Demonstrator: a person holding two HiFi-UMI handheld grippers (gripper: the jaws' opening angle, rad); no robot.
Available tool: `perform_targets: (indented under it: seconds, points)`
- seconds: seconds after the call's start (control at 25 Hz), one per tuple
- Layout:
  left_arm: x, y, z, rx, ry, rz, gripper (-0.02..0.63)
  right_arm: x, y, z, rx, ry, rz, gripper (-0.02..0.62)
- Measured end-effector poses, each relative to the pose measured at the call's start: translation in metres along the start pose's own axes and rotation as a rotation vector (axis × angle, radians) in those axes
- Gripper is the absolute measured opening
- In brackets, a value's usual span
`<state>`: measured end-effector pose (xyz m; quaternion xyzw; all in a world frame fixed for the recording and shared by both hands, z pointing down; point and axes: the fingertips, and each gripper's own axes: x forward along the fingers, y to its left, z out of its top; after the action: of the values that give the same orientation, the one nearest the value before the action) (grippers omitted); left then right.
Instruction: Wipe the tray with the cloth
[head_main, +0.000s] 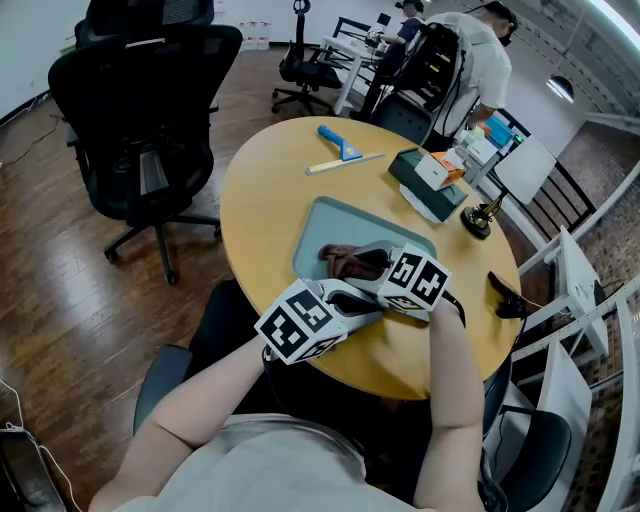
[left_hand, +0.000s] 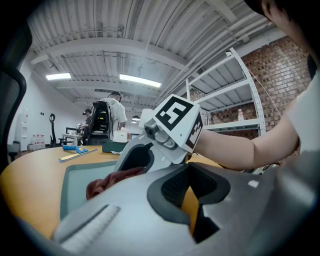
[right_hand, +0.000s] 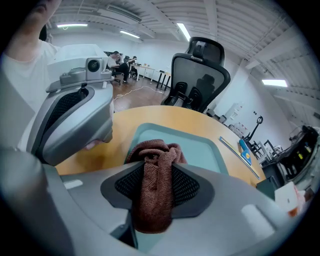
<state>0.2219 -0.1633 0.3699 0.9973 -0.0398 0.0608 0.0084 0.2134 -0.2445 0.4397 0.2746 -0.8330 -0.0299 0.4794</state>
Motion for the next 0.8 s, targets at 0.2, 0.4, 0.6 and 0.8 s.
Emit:
perform_targets:
  seconds: [0.2, 0.4, 0.6, 0.8]
  points:
    - [0.002, -0.001, -0.001, -0.002, 0.003, -0.003, 0.002, 0.007, -0.018, -0.004, 0.022, 0.020, -0.012, 0.155]
    - [0.001, -0.001, 0.000, -0.003, 0.004, -0.001, 0.001, 0.013, -0.040, -0.010, 0.060, 0.032, -0.036, 0.155]
    - [0.000, -0.001, 0.000, 0.006, 0.004, 0.011, 0.002, 0.016, -0.057, -0.016, 0.081, 0.052, -0.059, 0.155]
    - [-0.001, -0.005, 0.000, 0.002, 0.000, 0.011, 0.002, 0.021, -0.077, -0.023, 0.104, 0.077, -0.090, 0.155]
